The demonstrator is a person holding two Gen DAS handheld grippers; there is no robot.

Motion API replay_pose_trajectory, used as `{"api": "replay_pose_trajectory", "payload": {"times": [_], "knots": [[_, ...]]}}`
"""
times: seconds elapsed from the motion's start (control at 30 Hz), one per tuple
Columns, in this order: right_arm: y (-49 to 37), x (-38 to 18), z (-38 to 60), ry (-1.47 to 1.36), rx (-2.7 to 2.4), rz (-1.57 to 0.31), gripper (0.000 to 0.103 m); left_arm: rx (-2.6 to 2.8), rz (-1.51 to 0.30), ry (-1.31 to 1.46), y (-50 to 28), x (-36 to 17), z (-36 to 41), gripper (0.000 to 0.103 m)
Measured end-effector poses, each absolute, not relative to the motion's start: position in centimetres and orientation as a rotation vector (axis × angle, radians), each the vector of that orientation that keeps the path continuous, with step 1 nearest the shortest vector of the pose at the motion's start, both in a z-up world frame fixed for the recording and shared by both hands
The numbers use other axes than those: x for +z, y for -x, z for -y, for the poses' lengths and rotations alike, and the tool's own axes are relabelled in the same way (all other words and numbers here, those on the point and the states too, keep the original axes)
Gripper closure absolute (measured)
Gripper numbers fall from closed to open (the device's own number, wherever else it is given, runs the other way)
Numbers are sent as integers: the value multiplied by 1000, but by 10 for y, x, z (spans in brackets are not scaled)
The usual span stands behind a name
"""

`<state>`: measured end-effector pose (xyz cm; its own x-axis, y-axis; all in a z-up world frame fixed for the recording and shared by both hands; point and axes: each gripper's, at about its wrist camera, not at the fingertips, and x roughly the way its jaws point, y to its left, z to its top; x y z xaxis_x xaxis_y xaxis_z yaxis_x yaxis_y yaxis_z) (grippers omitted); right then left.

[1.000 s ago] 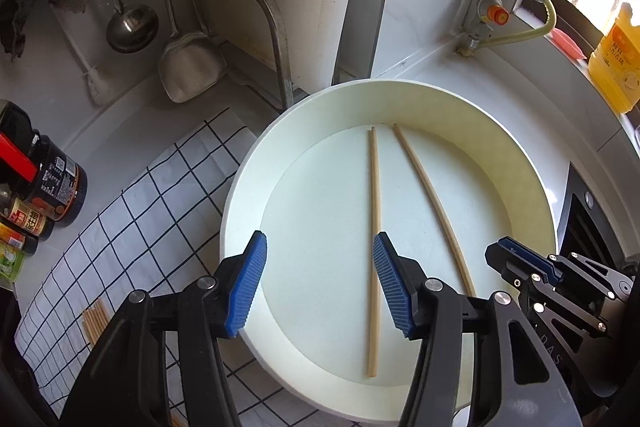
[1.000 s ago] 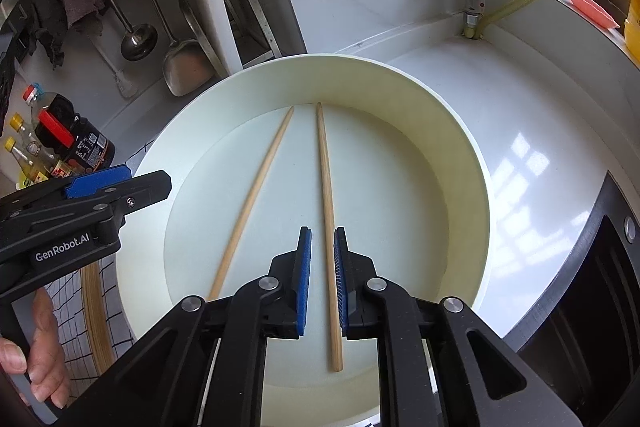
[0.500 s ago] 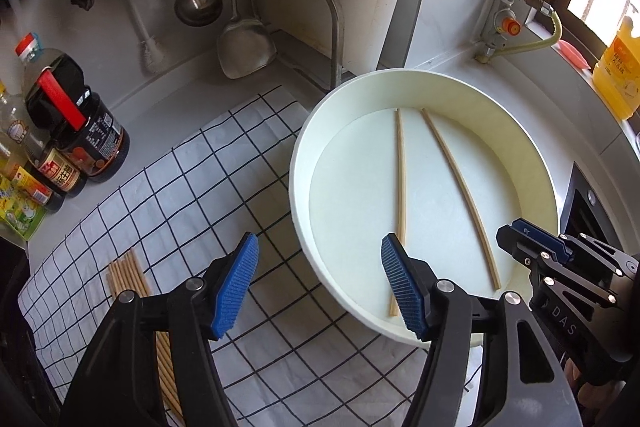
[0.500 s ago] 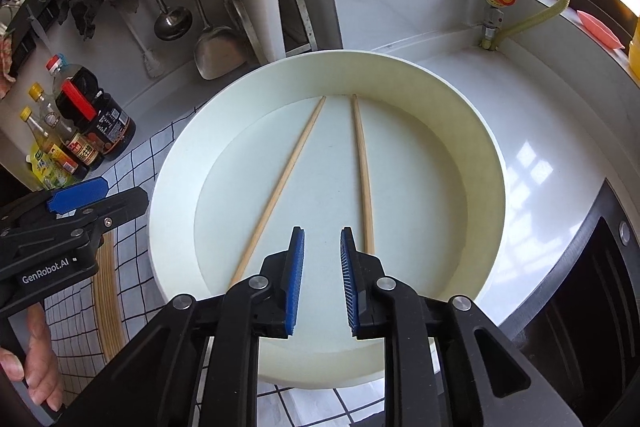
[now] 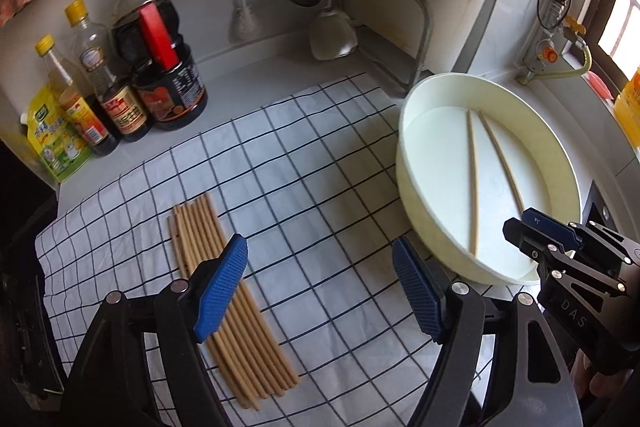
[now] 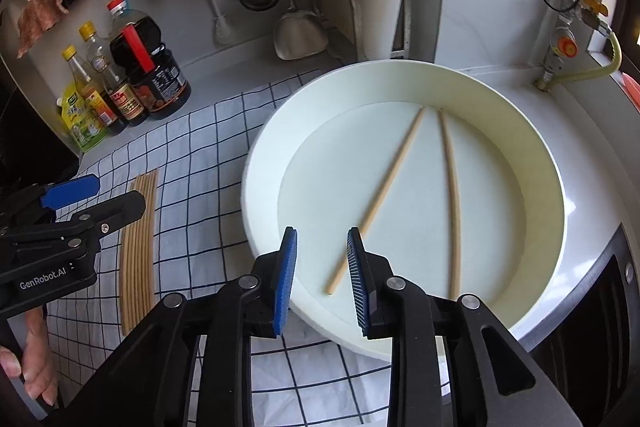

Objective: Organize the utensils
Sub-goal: 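Move both open tools back over the chopstick row on the cloth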

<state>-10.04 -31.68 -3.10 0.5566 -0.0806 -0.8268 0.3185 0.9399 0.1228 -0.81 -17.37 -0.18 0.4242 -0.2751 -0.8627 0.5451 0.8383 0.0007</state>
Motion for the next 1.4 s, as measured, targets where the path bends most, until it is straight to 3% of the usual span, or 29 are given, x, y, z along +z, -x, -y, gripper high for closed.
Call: {"api": "replay_pose_trajectory", "payload": {"times": [0.23, 0.57, 1.2, 1.4], "knots": [[76, -31, 273, -212, -147, -970, 68, -405, -1031, -232, 1, -5, 111, 27], [48, -38, 215, -146, -18, -1002, 64, -262, -1071, -156, -11, -19, 37, 25], [23, -87, 166, -115, 45, -1096, 43, -209, -1149, -106, -21, -68, -4, 23], [20, -106, 169, -148, 6, -1109, 42, -191, -1178, -84, -22, -87, -10, 18]]}}
